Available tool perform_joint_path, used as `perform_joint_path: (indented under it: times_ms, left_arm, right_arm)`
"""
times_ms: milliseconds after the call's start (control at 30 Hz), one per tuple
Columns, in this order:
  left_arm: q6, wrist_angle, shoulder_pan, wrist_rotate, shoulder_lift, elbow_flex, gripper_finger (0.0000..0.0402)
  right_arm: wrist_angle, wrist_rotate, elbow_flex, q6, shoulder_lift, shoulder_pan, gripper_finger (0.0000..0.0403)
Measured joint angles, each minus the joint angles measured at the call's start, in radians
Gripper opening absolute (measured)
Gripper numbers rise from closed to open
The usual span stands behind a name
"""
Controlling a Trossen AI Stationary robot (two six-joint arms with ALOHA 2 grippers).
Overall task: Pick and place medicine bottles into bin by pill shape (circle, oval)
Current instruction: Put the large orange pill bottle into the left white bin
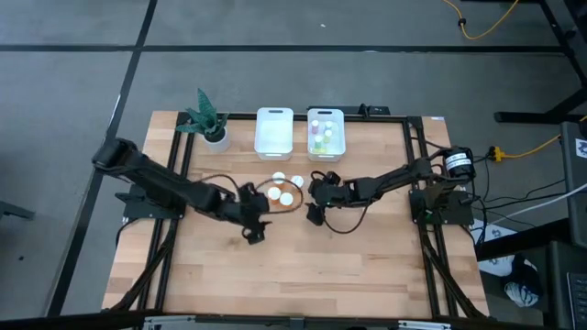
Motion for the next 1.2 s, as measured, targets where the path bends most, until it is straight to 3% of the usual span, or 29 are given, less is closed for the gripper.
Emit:
perform_joint_path:
  times_ms: [133, 267, 400, 633, 800, 967, 1200]
  left_arm:
    - [0.067, -0.107, 0.012, -0.091, -0.121, 0.0, 0.0259]
    - [0.027, -0.156, 0.022, -0.155, -0.199, 0.001, 0.0259]
    - [0.015, -0.151, 0.019, -0.21, -0.206, 0.001, 0.0259]
    - [0.064, -0.147, 0.094, -0.298, -0.163, 0.001, 0.0259]
    - [0.089, -0.151, 0.194, -0.282, -0.145, 0.001, 0.0259]
    - [0.221, -0.154, 0.289, -0.167, -0.145, 0.001, 0.0259]
    - [0.224, -0.043, 0.432, -0.015, -0.118, 0.002, 0.0259]
  right_arm:
    - [0.038, -0.018, 0.0, -0.019, 0.0, -0.031, 0.0292]
    - [0.039, -0.032, 0.0, -0.029, 0.0, -0.062, 0.0292]
    - [0.036, -0.044, 0.0, -0.03, 0.0, -0.089, 0.0292]
    - [-0.044, -0.181, 0.0, 0.035, -0.005, -0.092, 0.0292]
    - [-0.078, -0.288, 0.0, 0.038, -0.068, -0.091, 0.0292]
    - [-0.19, -0.393, 0.0, 0.065, -0.197, -0.088, 0.0292]
    - [-0.327, -0.385, 0.0, 0.018, -0.383, -0.041, 0.0292]
